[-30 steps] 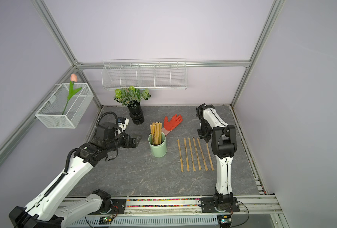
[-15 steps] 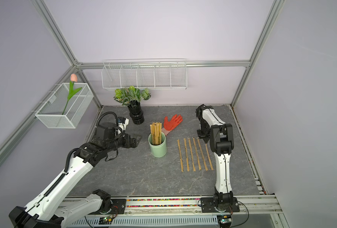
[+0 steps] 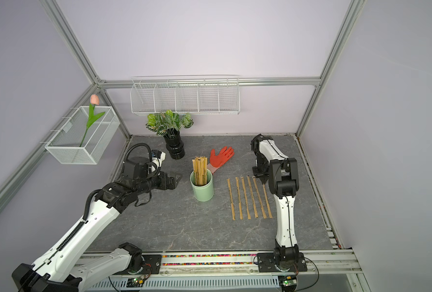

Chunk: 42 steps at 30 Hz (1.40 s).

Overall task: Take the straws out of the storage container
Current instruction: Place the straw at the center of the board.

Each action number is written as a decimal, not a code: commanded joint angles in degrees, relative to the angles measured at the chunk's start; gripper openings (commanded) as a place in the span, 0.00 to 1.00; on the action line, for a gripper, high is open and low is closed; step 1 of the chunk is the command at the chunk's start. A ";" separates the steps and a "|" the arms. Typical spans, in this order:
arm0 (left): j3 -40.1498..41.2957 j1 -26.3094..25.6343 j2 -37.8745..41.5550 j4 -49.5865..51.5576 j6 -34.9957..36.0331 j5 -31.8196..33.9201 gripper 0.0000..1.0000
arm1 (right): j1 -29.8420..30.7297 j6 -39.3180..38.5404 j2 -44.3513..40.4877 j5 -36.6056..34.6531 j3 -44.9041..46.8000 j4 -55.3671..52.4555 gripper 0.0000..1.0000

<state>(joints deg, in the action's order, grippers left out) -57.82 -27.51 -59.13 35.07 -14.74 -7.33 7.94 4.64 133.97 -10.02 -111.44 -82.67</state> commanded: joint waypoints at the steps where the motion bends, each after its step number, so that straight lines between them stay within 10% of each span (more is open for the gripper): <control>1: -0.54 -0.27 -0.23 0.44 0.50 0.47 1.00 | -0.30 -0.12 1.43 0.97 -0.59 -0.28 0.13; 27: -0.54 -0.27 -0.23 0.44 0.55 0.46 1.00 | -0.31 0.17 -1.78 1.61 -0.23 -0.93 0.19; 42: -0.54 -0.27 0.02 0.44 0.42 0.81 1.00 | 7.49 0.68 -30.89 6.51 5.81 4.55 0.27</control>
<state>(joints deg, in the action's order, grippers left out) -57.82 -27.51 -59.18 35.07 -14.74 -7.31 11.88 4.69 108.20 -4.60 -108.51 -80.44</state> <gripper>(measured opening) 0.996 0.265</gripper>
